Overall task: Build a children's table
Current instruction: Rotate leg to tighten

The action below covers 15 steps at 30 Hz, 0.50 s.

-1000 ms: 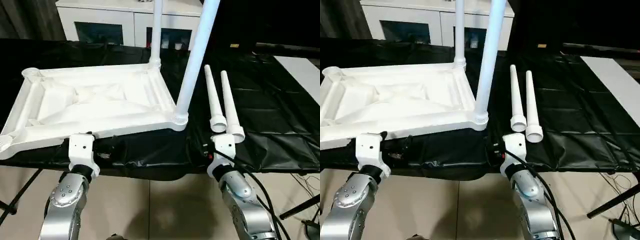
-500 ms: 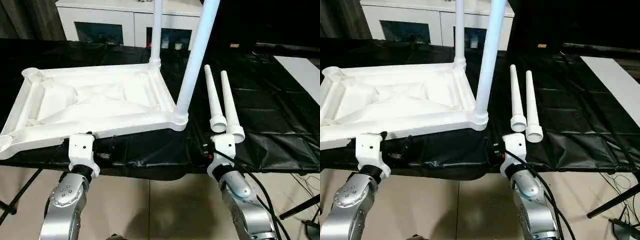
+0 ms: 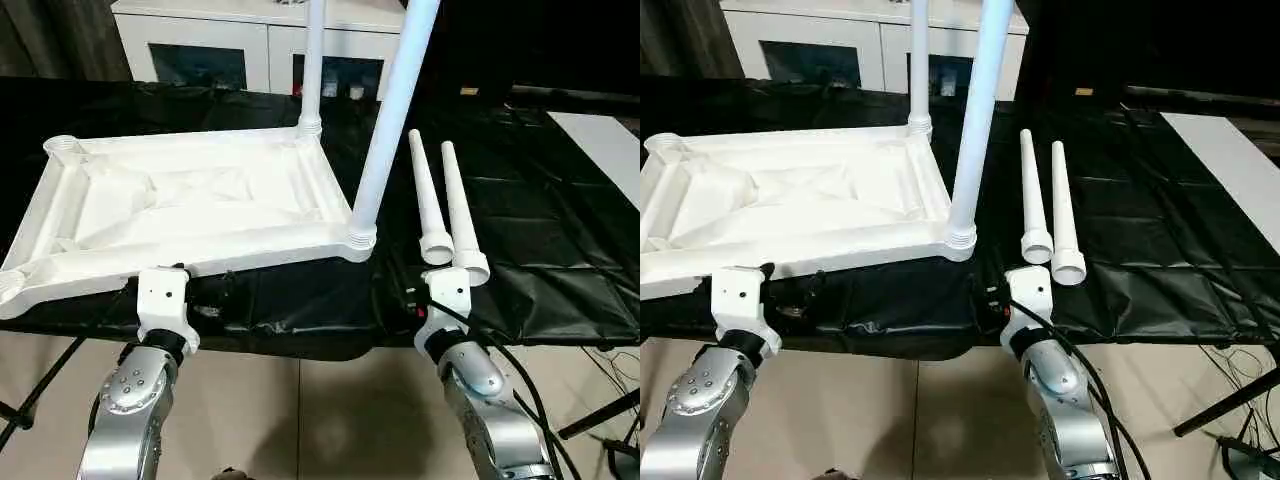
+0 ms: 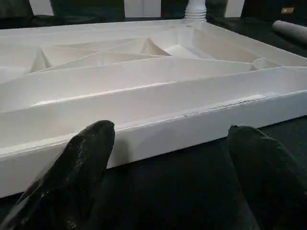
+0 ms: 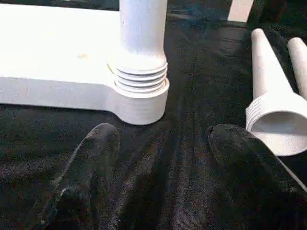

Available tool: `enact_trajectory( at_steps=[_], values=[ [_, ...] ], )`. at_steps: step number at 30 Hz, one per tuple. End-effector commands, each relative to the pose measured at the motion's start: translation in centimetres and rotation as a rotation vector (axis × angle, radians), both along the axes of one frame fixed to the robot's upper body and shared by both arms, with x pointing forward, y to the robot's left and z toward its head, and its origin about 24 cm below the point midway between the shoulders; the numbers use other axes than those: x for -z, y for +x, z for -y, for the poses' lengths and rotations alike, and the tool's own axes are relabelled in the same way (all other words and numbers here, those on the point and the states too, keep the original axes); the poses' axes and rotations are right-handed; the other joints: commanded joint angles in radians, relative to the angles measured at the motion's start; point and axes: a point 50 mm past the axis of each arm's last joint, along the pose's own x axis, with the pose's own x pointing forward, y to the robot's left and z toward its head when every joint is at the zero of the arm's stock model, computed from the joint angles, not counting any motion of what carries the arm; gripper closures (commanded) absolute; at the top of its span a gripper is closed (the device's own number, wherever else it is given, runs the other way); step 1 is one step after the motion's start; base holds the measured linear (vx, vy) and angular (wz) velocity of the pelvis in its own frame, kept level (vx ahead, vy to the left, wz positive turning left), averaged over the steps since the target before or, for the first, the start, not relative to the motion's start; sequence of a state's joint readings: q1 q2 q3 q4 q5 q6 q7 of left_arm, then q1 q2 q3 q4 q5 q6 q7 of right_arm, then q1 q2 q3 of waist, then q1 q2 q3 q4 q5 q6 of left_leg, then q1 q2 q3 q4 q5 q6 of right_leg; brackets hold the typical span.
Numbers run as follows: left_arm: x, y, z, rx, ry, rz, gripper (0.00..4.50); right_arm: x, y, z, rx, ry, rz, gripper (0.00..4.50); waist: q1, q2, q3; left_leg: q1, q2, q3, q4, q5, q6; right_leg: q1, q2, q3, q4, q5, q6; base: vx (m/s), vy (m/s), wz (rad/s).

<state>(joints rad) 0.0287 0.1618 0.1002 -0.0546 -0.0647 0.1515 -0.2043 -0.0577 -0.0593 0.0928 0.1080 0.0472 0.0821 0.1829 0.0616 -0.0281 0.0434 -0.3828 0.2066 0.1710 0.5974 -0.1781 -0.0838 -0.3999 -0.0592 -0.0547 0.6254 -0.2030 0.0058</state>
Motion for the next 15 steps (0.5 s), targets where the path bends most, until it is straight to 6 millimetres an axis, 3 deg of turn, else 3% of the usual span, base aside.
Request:
enact_trajectory(
  at_steps=[1, 15],
  values=[
    [0.09, 0.03, 0.19, 0.013, 0.0, -0.004, 0.31, -0.08, 0.19, 0.23, 0.009, 0.005, -0.002, 1.18, 0.001, 0.015, -0.044, 0.017, 0.024, -0.013, -0.088, -0.372, -0.024, 0.026, -0.061, 0.049, -0.096, -0.263, -0.1, 0.0, 0.0, 0.0],
    [0.09, 0.03, 0.19, 0.013, 0.0, -0.004, 0.31, -0.08, 0.19, 0.23, 0.009, 0.005, -0.002, 1.18, 0.001, 0.015, -0.043, 0.017, 0.024, -0.013, -0.088, -0.377, -0.025, 0.025, -0.061, 0.049, -0.098, -0.274, -0.096, 0.0, 0.0, 0.0]
  ],
)
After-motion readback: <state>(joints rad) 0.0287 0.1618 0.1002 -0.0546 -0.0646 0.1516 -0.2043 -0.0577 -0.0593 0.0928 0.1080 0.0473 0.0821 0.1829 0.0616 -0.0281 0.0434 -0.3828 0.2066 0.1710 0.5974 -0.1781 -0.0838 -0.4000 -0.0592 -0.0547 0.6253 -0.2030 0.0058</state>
